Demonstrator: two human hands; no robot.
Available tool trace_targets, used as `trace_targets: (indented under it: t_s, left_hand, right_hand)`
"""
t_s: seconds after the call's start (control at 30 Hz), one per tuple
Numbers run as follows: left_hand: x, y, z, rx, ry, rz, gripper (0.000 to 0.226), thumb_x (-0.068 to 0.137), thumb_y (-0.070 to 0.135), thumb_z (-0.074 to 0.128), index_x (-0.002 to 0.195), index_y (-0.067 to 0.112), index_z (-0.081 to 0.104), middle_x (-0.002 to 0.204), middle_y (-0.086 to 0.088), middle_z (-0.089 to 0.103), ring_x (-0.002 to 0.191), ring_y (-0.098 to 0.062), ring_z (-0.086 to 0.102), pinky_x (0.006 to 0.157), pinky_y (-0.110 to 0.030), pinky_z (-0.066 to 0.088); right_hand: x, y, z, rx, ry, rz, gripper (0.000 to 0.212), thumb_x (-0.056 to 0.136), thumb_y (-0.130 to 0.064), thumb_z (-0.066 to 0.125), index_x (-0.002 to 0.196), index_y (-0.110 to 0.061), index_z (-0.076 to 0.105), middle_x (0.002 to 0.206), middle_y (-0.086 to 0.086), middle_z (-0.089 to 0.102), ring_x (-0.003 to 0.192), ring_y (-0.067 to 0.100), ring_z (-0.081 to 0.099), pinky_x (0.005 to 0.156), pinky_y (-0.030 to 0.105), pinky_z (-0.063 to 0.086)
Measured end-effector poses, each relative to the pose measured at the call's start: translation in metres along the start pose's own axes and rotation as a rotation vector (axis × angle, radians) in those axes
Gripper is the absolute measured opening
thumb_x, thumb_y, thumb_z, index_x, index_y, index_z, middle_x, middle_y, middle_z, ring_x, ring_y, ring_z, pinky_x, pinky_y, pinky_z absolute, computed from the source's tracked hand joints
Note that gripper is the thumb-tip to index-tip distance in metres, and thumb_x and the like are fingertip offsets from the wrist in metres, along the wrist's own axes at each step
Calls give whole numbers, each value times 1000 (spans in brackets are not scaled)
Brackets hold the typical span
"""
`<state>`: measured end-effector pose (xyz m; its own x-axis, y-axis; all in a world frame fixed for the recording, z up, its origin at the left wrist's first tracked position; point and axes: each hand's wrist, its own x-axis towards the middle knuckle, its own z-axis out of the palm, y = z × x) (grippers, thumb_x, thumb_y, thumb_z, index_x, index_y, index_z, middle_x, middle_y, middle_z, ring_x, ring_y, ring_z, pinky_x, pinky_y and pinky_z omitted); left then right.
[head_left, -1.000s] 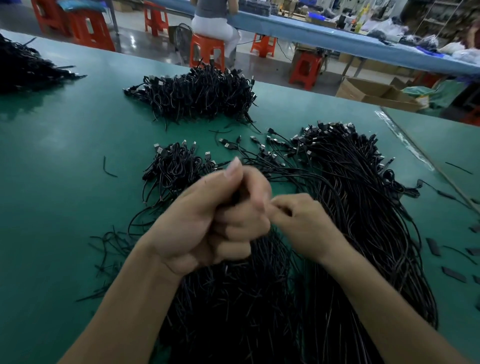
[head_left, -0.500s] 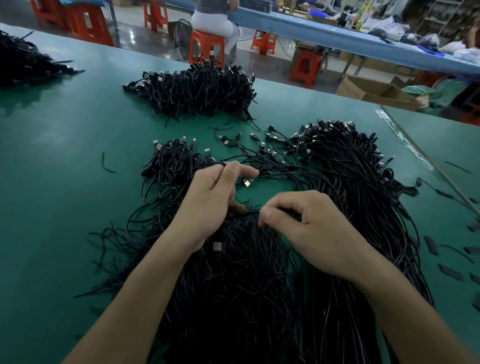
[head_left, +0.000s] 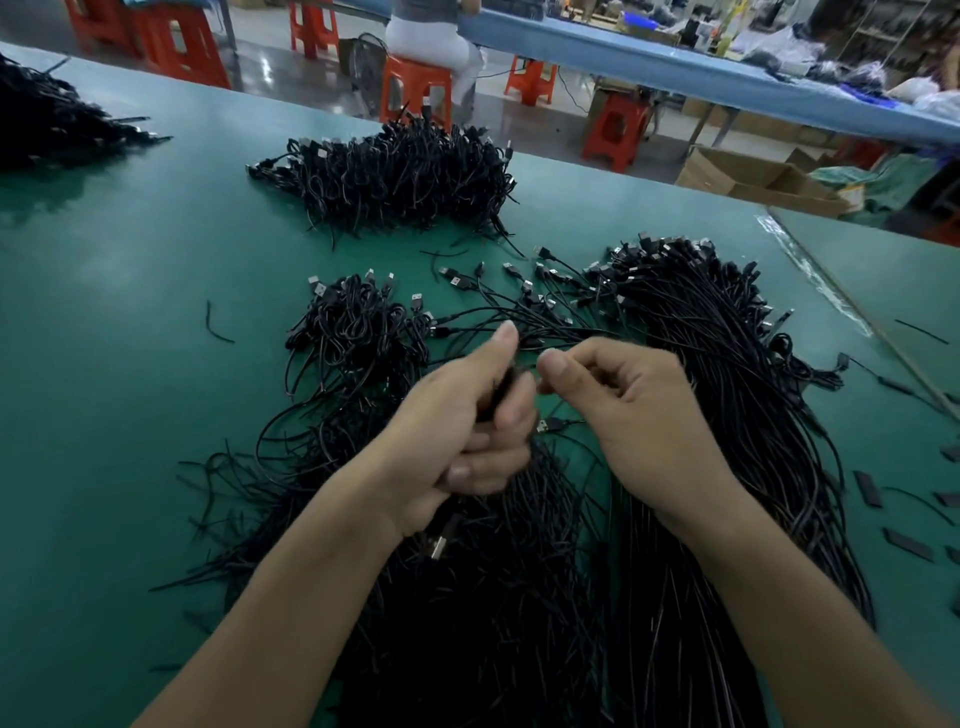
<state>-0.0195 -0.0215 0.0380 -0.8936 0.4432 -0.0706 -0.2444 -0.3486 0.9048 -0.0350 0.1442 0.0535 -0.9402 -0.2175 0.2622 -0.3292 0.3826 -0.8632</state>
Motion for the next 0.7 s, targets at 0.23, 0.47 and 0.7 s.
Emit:
trace_targets:
  t_s: [0.23, 0.47, 0.7]
  left_hand:
    - [-2, 11, -12, -721, -195, 197, 43, 99, 36, 42, 90, 8, 74, 61, 5, 62, 49, -2, 59, 45, -12, 47]
    - [16, -20, 0, 279, 347, 577, 33, 104, 31, 44, 120, 13, 67, 112, 0, 75, 109, -12, 69, 89, -25, 56]
    - [3, -23, 3, 483, 164, 219, 50, 95, 45, 39, 88, 7, 70, 77, -9, 75, 68, -21, 71, 62, -30, 55]
  right_hand:
    - [-13, 5, -2, -104, -255, 202, 35, 91, -55, 51, 76, -32, 72, 53, -2, 40, 48, 14, 33, 47, 24, 29]
    - [-17, -24, -13, -224, -371, 7, 38, 100, -34, 54, 66, -15, 55, 55, -6, 52, 52, 16, 47, 55, 41, 45]
    - [3, -40, -36, -190, -208, -122, 27, 81, -52, 63, 77, -28, 74, 62, 2, 64, 53, 18, 51, 51, 31, 44]
